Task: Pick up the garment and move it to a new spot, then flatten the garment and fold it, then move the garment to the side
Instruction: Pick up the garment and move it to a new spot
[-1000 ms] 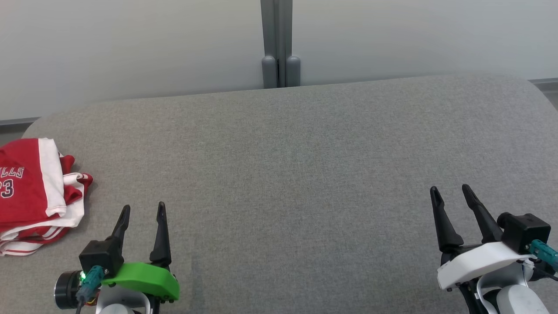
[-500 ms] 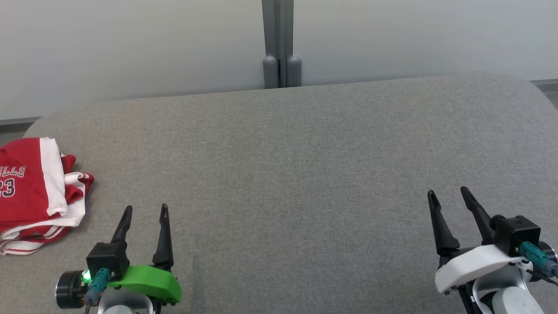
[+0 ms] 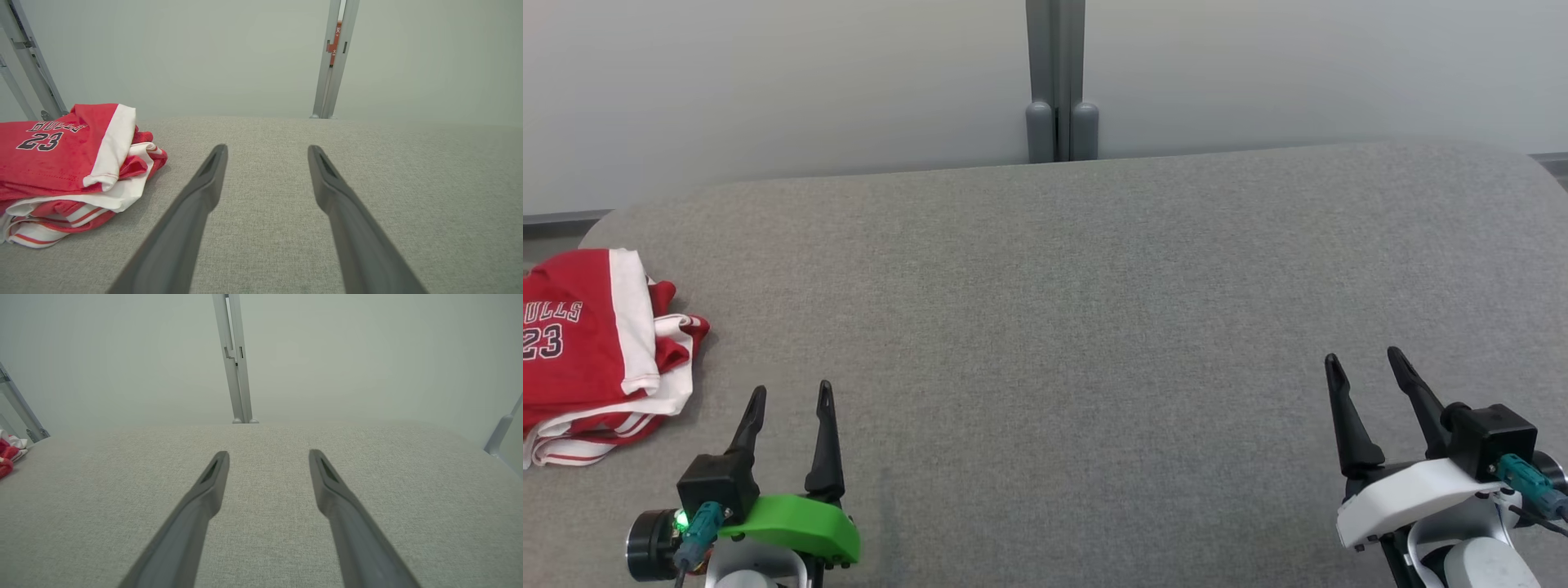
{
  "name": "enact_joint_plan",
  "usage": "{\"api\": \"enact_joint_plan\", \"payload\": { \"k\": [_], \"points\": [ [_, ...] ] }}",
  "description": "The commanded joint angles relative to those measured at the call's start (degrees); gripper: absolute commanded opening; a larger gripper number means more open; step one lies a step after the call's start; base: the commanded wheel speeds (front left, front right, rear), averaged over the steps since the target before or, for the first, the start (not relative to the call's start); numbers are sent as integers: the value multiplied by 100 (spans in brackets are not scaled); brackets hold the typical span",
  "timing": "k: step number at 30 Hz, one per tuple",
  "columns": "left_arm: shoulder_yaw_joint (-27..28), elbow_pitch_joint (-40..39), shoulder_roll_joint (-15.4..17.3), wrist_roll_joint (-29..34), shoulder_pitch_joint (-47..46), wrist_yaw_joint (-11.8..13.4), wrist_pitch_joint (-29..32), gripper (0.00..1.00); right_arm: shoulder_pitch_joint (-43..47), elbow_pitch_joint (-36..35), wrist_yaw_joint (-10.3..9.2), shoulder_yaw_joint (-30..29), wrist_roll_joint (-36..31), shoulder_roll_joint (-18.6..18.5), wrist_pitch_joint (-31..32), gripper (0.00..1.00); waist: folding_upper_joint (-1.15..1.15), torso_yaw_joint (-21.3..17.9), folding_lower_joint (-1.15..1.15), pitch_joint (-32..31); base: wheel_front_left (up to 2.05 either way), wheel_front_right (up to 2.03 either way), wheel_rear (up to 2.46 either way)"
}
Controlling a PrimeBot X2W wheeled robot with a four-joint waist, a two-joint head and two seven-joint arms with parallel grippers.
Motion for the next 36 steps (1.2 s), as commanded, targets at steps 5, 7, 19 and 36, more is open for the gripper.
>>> {"api": "enact_joint_plan", "payload": {
  "k": [5, 7, 19, 36],
  "points": [
    [47, 63, -10, -112, -167, 1, -12, 100, -25, -151, 2, 113, 53, 3, -13, 100, 0, 315, 0, 55, 0, 0, 0],
    [69, 63, -17, -139, -199, 23, -12, 100, -64, -225, 2, 173, 31, -24, -23, 100, 0, 465, 0, 70, 0, 0, 0],
    [300, 20, 19, -224, -248, 80, -12, 100, -171, -624, 2, 490, 95, -4, 103, 100, 0, 1552, 0, 201, 0, 0, 0],
    [597, -193, -100, -220, -334, 72, -12, 100, -344, -829, 2, 556, 70, -110, 261, 100, 0, 2148, 0, 560, 0, 0, 0]
  ]
}}
